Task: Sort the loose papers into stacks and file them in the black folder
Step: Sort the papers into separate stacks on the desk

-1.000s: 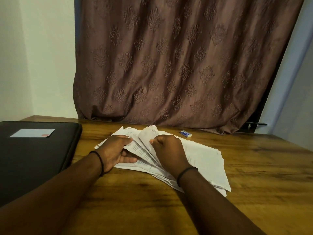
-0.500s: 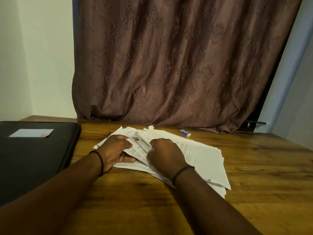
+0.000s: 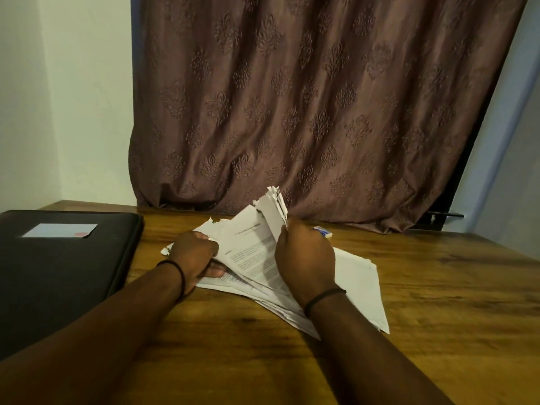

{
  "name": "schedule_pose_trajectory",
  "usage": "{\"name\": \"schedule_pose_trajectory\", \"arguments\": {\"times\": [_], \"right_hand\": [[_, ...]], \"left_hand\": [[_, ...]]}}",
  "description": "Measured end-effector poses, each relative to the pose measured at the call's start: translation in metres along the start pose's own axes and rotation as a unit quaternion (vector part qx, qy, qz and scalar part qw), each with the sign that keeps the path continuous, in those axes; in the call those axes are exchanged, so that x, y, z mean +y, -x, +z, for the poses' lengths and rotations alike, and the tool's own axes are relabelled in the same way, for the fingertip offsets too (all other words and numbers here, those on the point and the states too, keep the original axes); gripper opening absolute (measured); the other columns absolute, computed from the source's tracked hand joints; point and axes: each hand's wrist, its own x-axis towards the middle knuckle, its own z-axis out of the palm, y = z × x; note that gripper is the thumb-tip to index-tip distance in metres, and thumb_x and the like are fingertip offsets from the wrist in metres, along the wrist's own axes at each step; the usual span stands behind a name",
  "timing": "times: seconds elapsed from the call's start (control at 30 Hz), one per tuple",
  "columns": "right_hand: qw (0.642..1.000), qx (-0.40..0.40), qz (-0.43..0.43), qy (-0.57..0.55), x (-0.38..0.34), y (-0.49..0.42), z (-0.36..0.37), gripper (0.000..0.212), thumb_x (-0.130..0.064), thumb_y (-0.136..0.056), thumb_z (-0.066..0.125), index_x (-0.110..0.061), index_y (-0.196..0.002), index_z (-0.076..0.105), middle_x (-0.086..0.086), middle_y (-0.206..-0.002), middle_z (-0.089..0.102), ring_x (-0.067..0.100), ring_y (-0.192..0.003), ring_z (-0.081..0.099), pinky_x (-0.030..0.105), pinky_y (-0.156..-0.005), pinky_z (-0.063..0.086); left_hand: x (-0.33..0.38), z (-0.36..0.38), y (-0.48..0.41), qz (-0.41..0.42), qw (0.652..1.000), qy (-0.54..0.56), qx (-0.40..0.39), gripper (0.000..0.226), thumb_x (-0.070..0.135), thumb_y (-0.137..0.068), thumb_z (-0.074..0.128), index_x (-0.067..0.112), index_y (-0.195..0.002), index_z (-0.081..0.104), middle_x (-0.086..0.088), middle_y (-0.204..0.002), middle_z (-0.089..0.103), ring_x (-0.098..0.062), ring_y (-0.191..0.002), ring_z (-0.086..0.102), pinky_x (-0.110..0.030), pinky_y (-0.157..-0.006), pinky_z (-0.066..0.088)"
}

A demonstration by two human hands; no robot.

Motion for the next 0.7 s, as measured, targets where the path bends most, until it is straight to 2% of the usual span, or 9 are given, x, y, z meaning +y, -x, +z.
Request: {"name": "schedule_pose_trajectory", "arguments": {"times": [0.17, 0.23, 0.3, 0.37, 0.4, 0.43, 0.5, 0.6, 0.7], "right_hand": [[0.996, 0.082, -0.02, -0.026, 0.001, 0.002, 0.0, 0.026, -0.03, -0.103, 0.044, -0.017, -0.122, 0.056, 0.007, -0.115, 0.07, 0.025, -0.098, 0.069, 0.034, -0.083, 0.054], [0.993, 0.114, -0.016, -0.036, 0.001, 0.002, -0.002, 0.028, -0.03, -0.103, 0.044, -0.016, -0.124, 0.056, 0.009, -0.112, 0.071, 0.027, -0.095, 0.07, 0.034, -0.079, 0.055], [0.988, 0.144, -0.001, -0.06, 0.001, 0.002, -0.003, 0.028, -0.029, -0.103, 0.043, -0.014, -0.123, 0.057, 0.012, -0.106, 0.071, 0.029, -0.092, 0.069, 0.035, -0.077, 0.055], [0.979, 0.163, 0.025, -0.117, 0.001, 0.001, -0.004, 0.029, -0.029, -0.103, 0.043, -0.011, -0.121, 0.058, 0.014, -0.105, 0.071, 0.031, -0.092, 0.069, 0.037, -0.077, 0.056], [0.975, 0.164, 0.04, -0.145, 0.002, 0.0, -0.003, 0.03, -0.029, -0.103, 0.042, -0.01, -0.12, 0.058, 0.014, -0.106, 0.07, 0.031, -0.093, 0.068, 0.037, -0.078, 0.055], [0.971, 0.16, 0.048, -0.172, 0.003, -0.001, -0.001, 0.031, -0.03, -0.103, 0.042, -0.009, -0.119, 0.058, 0.014, -0.107, 0.069, 0.03, -0.094, 0.067, 0.037, -0.078, 0.055], [0.959, 0.142, 0.036, -0.243, 0.005, -0.004, 0.008, 0.028, -0.031, -0.103, 0.042, -0.01, -0.113, 0.057, 0.01, -0.1, 0.065, 0.024, -0.091, 0.062, 0.033, -0.072, 0.051], [0.889, 0.022, 0.025, -0.457, 0.004, -0.006, 0.018, 0.041, -0.052, -0.099, 0.038, -0.019, -0.098, 0.063, -0.001, -0.098, 0.068, 0.015, -0.092, 0.063, 0.034, -0.076, 0.051], [0.822, -0.122, 0.058, -0.553, 0.006, -0.008, 0.018, 0.063, -0.061, -0.1, 0.026, -0.02, -0.104, 0.072, -0.001, -0.111, 0.073, 0.015, -0.108, 0.066, 0.037, -0.089, 0.056]], "left_hand": [[-0.003, -0.01, -0.013, 0.022, 0.988, -0.098, 0.114, 0.006, 0.002, -0.094, 0.052, 0.007, -0.095, 0.053, -0.013, -0.071, 0.065, -0.027, -0.051, 0.061, -0.034, -0.052, 0.056], [-0.006, -0.014, -0.017, 0.032, 0.974, -0.181, 0.132, 0.006, 0.007, -0.091, 0.058, 0.01, -0.094, 0.053, -0.015, -0.081, 0.068, -0.03, -0.063, 0.064, -0.041, -0.066, 0.059], [-0.008, -0.016, -0.018, 0.114, 0.916, -0.333, 0.192, 0.015, 0.013, -0.086, 0.065, 0.007, -0.097, 0.058, -0.017, -0.1, 0.066, -0.034, -0.086, 0.063, -0.04, -0.077, 0.055], [-0.007, -0.014, -0.015, 0.268, 0.85, -0.373, 0.259, 0.021, 0.018, -0.083, 0.069, 0.004, -0.097, 0.062, -0.019, -0.104, 0.062, -0.036, -0.096, 0.058, -0.041, -0.082, 0.047], [-0.004, -0.012, -0.01, 0.331, 0.847, -0.339, 0.24, 0.021, 0.022, -0.084, 0.068, 0.005, -0.096, 0.065, -0.017, -0.102, 0.063, -0.034, -0.096, 0.058, -0.04, -0.082, 0.046], [0.0, -0.008, -0.002, 0.359, 0.874, -0.274, 0.177, 0.023, 0.029, -0.087, 0.064, 0.007, -0.095, 0.067, -0.013, -0.098, 0.066, -0.032, -0.094, 0.061, -0.039, -0.082, 0.046], [0.006, 0.007, 0.02, 0.287, 0.944, -0.158, -0.031, 0.034, 0.047, -0.092, 0.057, 0.015, -0.098, 0.069, -0.006, -0.096, 0.071, -0.027, -0.091, 0.066, -0.038, -0.081, 0.052], [0.01, 0.03, 0.044, 0.175, 0.948, -0.012, -0.266, 0.049, 0.055, -0.09, 0.048, 0.021, -0.122, 0.062, 0.001, -0.115, 0.071, -0.018, -0.107, 0.067, -0.035, -0.094, 0.053], [0.006, 0.035, 0.036, 0.183, 0.943, 0.08, -0.265, 0.035, 0.032, -0.097, 0.053, 0.026, -0.131, 0.057, 0.001, -0.122, 0.069, -0.022, -0.112, 0.066, -0.046, -0.096, 0.052]]}}
